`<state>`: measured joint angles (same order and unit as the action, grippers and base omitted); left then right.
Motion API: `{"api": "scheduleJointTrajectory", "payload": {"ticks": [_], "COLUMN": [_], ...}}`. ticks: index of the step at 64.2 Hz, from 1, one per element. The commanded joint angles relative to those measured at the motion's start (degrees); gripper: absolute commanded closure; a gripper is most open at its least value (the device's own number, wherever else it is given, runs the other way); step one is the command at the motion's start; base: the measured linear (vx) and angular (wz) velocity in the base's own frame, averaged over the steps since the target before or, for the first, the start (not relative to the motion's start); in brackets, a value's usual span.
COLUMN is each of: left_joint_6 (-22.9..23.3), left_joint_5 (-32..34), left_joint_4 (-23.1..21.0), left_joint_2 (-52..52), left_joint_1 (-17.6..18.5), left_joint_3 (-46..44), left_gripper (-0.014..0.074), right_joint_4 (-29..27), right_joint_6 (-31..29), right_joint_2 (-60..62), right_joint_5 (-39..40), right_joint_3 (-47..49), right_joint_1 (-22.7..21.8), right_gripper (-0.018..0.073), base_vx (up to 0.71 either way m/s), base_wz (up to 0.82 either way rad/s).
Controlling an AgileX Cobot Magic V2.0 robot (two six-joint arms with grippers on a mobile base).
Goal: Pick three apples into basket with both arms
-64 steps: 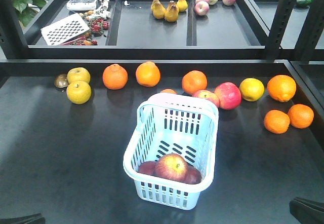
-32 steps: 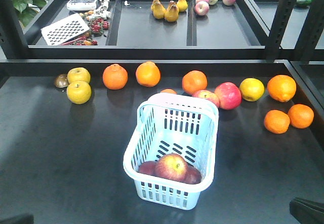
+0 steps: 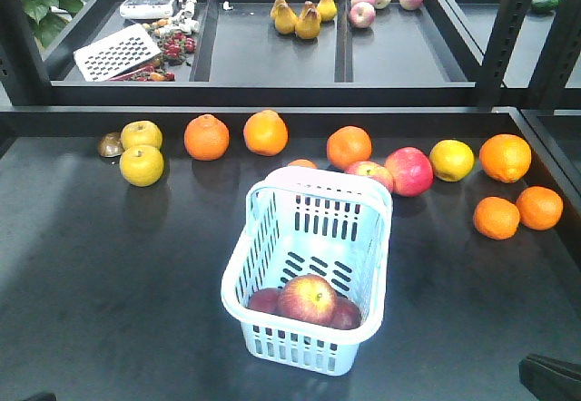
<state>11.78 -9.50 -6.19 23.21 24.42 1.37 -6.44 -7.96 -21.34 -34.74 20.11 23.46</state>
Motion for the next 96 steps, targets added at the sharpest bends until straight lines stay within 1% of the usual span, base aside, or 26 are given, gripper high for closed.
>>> {"api": "scheduleJointTrajectory", "payload": {"ticks": [1, 7, 18, 24, 34, 40, 47, 52, 67, 74, 83, 96], "left_joint_6": [0.5, 0.3, -2.8, -4.9, -5.5, -5.5, -5.5, -5.5, -5.4, -5.4, -5.4, -5.4], "left_joint_5": [6.5, 5.8, 5.2, 3.9, 0.6, 0.2, -0.2, -0.3, 0.8, 2.3, 4.0, 3.9], "left_joint_4": [3.6, 4.4, 4.4, 4.4, 4.6, 4.6, 4.6, 4.6, 4.5, 4.7, 6.2, 6.2], "left_joint_2": [-0.2, -3.2, -13.2, -19.0, -24.8, -24.8, -24.9, -24.9, -24.9, -24.9, -24.9, -24.9], "left_joint_1": [-0.4, -2.4, -9.0, -14.3, -23.0, -27.6, -31.4, -32.4, -32.5, -31.3, -29.4, -29.4], "left_joint_3": [0.5, 0.5, 0.5, 0.5, 0.5, 0.5, 0.5, 0.5, 0.5, 0.5, 0.5, 0.5], "left_gripper": [0.0603, 0.0603, 0.0603, 0.0603, 0.0603, 0.0603, 0.0603, 0.0603, 0.0603, 0.0603, 0.0603, 0.0603], "right_joint_4": [0.4, 0.4, 0.4, 0.4, 0.4, 0.4, 0.4, 0.4, 0.4, 0.4, 0.4, 0.4], "right_joint_6": [-0.3, -0.3, -0.3, -0.3, -0.3, -0.4, -0.4, -0.4, -0.4, -0.4, -0.4, -0.4], "right_joint_2": [-0.3, -0.3, -0.3, -0.3, -0.3, -0.3, -0.3, -0.3, -0.3, -0.3, -0.3, -0.3], "right_joint_5": [3.6, 3.6, 3.6, 3.6, 3.6, 3.4, 3.2, 3.2, 3.2, 3.2, 3.2, 3.2], "right_joint_3": [1.6, 1.6, 1.6, 1.6, 1.6, 1.6, 1.6, 1.6, 1.6, 1.6, 1.6, 1.6], "right_joint_1": [0.0, 0.0, 0.0, 0.0, 0.0, 0.0, 0.0, 0.0, 0.0, 0.0, 0.0, 0.0], "right_gripper": [0.0564, 0.0564, 0.0564, 0.0564, 0.0564, 0.0564, 0.0564, 0.0564, 0.0564, 0.0564, 0.0564, 0.0564], "base_vx": [0.00, 0.00, 0.00, 0.00, 0.00, 0.00, 0.00, 0.00, 0.00, 0.00, 0.00, 0.00], "base_wz": [0.00, 0.00, 0.00, 0.00, 0.00, 0.00, 0.00, 0.00, 0.00, 0.00, 0.00, 0.00]}}
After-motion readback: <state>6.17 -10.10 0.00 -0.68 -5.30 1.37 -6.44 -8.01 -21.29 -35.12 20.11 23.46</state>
